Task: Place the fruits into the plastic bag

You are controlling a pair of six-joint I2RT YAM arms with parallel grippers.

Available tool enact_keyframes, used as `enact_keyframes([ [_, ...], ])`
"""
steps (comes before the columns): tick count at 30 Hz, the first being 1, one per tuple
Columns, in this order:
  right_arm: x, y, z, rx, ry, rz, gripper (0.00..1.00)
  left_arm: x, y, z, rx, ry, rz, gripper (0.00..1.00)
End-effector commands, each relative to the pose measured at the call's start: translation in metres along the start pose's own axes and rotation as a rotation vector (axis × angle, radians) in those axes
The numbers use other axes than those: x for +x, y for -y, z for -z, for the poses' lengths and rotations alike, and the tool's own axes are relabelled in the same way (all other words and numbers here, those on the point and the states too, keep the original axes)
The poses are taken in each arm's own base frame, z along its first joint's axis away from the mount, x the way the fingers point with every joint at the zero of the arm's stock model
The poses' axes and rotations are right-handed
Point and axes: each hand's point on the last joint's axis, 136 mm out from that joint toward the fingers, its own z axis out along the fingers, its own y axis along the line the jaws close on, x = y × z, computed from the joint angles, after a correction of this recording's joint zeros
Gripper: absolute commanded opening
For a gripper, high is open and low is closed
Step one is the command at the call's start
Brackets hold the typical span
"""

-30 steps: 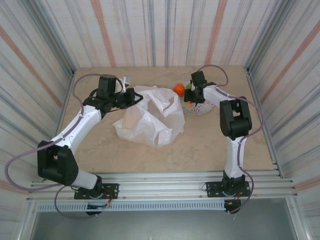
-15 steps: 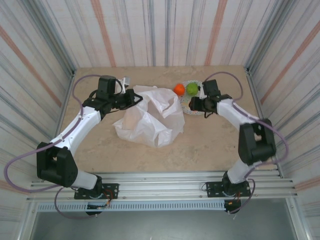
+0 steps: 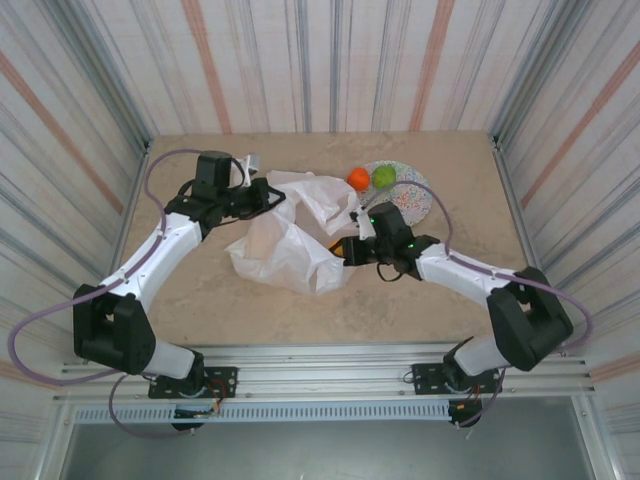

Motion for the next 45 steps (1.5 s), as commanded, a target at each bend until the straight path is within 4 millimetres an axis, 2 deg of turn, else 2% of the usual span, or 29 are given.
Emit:
enact_keyframes([
  [1, -0.029, -0.041, -0.017, -0.114, 0.065, 0.026, 0.60, 0.002, 0.012, 0.008, 0.030, 0.008, -0.030, 0.00],
  [5, -0.027, -0.058, -0.049, -0.133, 0.041, 0.034, 0.60, 0.001, 0.014, 0.008, 0.040, 0.011, -0.030, 0.00],
  [7, -0.031, -0.060, -0.063, -0.133, 0.054, 0.013, 0.60, 0.001, 0.015, 0.009, 0.043, 0.012, -0.030, 0.00],
  [10, -0.042, -0.050, -0.079, -0.087, 0.078, -0.018, 0.61, 0.002, 0.015, 0.009, 0.042, 0.010, -0.031, 0.00],
  [14, -0.051, -0.051, -0.099, -0.092, 0.074, -0.040, 0.64, 0.001, 0.017, 0.011, 0.044, 0.016, -0.035, 0.00],
  [20, -0.044, -0.053, -0.113, -0.096, 0.027, -0.059, 0.73, 0.000, 0.018, 0.012, 0.044, 0.021, -0.044, 0.00],
  [23, -0.043, -0.045, -0.107, -0.066, 0.014, -0.058, 0.81, 0.000, 0.018, 0.012, 0.044, 0.019, -0.043, 0.00],
  [27, -0.047, -0.031, -0.094, -0.044, 0.022, -0.071, 0.87, -0.001, 0.018, 0.010, 0.047, 0.017, -0.043, 0.00],
  [33, -0.046, -0.025, -0.075, -0.045, 0.021, -0.070, 0.96, -0.003, 0.018, 0.010, 0.044, 0.020, -0.046, 0.00],
  [37, -0.045, -0.022, -0.064, -0.035, 0.025, -0.073, 0.97, -0.003, 0.016, 0.009, 0.035, 0.021, -0.046, 0.00],
  [45, -0.046, -0.012, -0.017, 0.016, 0.095, -0.078, 0.96, -0.002, 0.009, 0.009, 0.020, 0.026, -0.041, 0.00],
])
